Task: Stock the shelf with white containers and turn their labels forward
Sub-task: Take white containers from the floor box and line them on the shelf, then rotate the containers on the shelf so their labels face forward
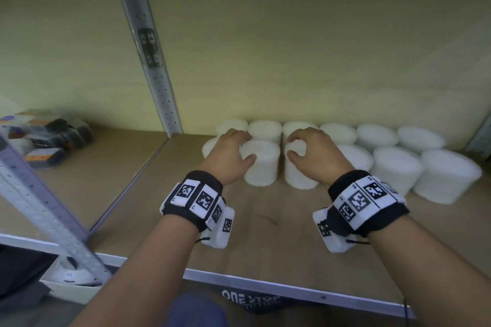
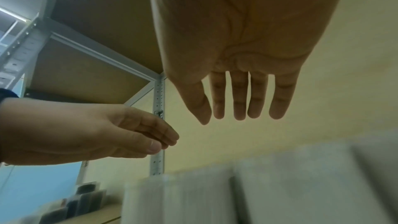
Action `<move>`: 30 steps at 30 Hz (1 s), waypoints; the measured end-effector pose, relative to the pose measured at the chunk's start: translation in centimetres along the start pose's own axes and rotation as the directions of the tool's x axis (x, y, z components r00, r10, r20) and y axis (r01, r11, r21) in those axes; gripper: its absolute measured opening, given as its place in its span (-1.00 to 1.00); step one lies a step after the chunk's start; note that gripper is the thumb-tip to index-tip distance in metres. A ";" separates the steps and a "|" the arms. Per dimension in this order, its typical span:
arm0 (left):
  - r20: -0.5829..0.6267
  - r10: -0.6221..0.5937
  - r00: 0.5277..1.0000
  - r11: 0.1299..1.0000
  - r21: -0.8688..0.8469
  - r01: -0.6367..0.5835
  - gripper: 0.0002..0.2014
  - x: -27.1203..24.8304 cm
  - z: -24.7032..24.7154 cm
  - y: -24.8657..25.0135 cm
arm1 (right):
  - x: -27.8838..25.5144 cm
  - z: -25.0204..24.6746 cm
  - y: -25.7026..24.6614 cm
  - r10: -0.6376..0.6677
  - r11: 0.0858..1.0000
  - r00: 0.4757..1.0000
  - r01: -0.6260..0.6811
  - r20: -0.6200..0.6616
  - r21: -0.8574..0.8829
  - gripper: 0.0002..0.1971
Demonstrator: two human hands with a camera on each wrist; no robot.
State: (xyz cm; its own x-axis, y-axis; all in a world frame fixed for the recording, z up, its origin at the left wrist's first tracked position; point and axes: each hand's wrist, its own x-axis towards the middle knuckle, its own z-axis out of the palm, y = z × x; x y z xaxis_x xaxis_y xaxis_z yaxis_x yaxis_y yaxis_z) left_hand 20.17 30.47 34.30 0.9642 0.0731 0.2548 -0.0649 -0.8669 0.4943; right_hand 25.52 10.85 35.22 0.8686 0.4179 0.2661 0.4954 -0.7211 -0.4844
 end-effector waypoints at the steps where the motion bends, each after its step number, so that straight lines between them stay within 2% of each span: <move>1: 0.001 0.018 1.000 1.000 -0.005 -0.018 -0.55 0.3 0.3 1.1 | -0.3 -1.2 0.7 0.020 1.000 1.000 -0.020 0.001 -0.016 -0.68; 9: 0.036 0.167 0.985 0.985 -0.056 -0.165 -0.57 2.4 4.4 11.7 | -4.1 -10.5 8.0 0.198 0.969 0.980 -0.196 -0.006 -0.151 -0.68; 15: 0.140 0.237 0.961 0.970 -0.086 -0.227 -0.56 3.9 9.2 18.5 | -7.4 -16.2 13.5 0.341 0.921 0.940 -0.334 0.003 -0.203 -0.67; 22: 0.237 0.207 0.949 0.978 -0.050 -0.200 -0.49 6.3 14.4 23.1 | -8.5 -17.1 19.0 0.465 0.865 0.885 -0.452 0.010 -0.217 -0.66; 27: 0.282 0.156 0.947 0.983 0.049 -0.177 -0.46 7.7 16.6 23.7 | -7.3 -15.8 20.9 0.489 0.853 0.872 -0.475 0.016 -0.216 -0.55; 30: 0.306 0.157 0.939 0.974 0.107 -0.198 -0.46 8.3 17.3 23.4 | -6.6 -15.1 21.5 0.502 0.829 0.864 -0.470 0.032 -0.303 -0.47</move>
State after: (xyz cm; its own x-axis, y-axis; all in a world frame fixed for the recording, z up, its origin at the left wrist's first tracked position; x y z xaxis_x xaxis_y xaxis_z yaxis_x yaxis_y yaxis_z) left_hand 31.11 2.27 33.66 0.9738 -0.2186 0.0627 -0.2267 -0.9118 0.3424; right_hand 30.61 -15.78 35.67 0.9991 0.0169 -0.0400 0.0053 -0.9616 -0.2745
